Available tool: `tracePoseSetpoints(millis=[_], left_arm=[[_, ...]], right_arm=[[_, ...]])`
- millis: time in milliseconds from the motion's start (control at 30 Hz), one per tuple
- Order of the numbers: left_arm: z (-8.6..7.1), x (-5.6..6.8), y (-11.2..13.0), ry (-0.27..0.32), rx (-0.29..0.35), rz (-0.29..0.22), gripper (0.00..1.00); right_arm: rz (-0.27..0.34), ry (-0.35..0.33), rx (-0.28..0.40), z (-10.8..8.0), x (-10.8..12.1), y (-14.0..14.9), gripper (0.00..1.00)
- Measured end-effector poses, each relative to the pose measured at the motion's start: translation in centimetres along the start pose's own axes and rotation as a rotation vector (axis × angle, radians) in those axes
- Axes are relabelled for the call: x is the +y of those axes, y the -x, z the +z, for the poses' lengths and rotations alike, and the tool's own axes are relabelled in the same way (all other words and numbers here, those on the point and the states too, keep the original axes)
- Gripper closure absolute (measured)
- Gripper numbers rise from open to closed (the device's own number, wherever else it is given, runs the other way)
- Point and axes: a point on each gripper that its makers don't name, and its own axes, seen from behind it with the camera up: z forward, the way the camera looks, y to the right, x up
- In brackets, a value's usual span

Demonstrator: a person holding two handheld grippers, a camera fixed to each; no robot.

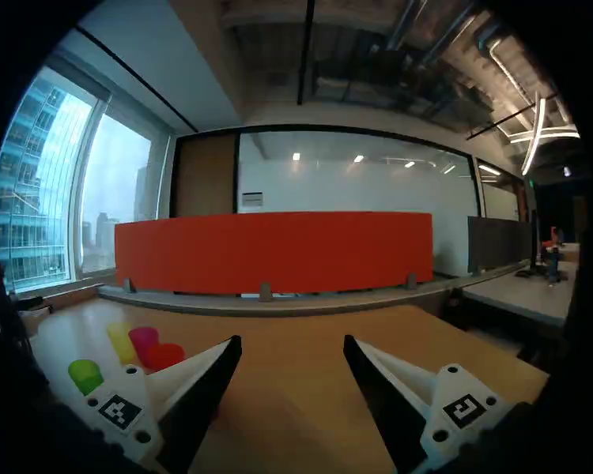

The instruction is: Pour water

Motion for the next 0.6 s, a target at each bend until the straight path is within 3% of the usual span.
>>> tracePoseSetpoints(millis=[600], left_arm=[[0.5, -1.1, 1.8, -0.009, -0.027, -0.042, 0.01]], right_arm=[[-0.007, -0.002, -0.008, 0.1, -0.6, -0.2, 0.0]])
